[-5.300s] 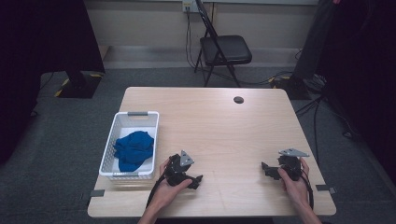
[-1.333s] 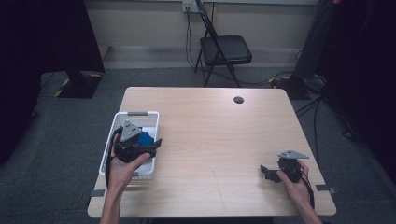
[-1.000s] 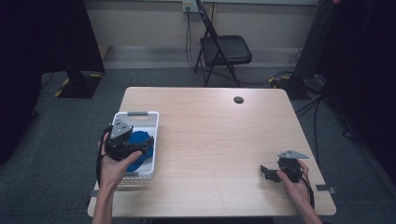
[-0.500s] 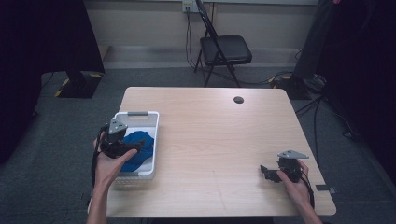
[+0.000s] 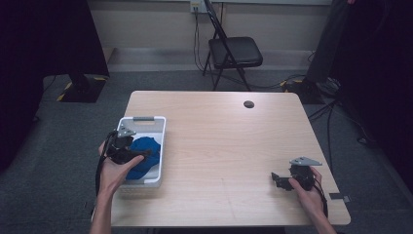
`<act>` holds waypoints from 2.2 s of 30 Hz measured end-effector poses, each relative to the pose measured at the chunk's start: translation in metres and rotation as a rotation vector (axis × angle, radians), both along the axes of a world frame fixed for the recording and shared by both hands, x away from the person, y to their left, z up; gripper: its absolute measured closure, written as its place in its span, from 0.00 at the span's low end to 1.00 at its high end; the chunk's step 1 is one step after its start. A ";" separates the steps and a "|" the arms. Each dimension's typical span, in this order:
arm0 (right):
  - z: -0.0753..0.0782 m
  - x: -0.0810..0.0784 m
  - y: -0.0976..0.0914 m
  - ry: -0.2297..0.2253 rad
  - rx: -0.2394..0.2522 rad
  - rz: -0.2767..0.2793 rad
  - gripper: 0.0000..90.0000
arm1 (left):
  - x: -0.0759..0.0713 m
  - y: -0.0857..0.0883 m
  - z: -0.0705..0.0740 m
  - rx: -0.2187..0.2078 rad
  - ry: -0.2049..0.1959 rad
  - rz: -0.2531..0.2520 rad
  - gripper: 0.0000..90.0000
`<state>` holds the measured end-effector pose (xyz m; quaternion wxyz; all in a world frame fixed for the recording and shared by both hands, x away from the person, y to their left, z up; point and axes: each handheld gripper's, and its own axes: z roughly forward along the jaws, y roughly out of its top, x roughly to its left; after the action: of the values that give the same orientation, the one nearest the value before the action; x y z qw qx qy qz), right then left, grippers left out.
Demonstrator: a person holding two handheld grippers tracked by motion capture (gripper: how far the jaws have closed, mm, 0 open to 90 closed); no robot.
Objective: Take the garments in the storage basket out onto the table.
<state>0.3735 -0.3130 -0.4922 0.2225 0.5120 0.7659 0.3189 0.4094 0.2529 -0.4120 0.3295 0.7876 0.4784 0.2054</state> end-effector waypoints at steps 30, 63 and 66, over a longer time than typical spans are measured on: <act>0.000 0.001 0.000 0.002 0.000 0.007 0.07 | 0.042 0.000 -0.043 0.100 0.296 0.047 0.16; 0.000 0.001 0.000 0.002 0.000 0.010 0.07 | 0.042 -0.013 -0.048 0.198 0.266 0.018 0.68; 0.000 0.001 0.000 0.002 0.000 0.010 0.07 | 0.042 -0.013 -0.047 0.197 0.273 0.021 0.68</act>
<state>0.3750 -0.3129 -0.4923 0.2200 0.5086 0.7687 0.3195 0.4518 0.2401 -0.4593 0.1805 0.8317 0.5045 0.1456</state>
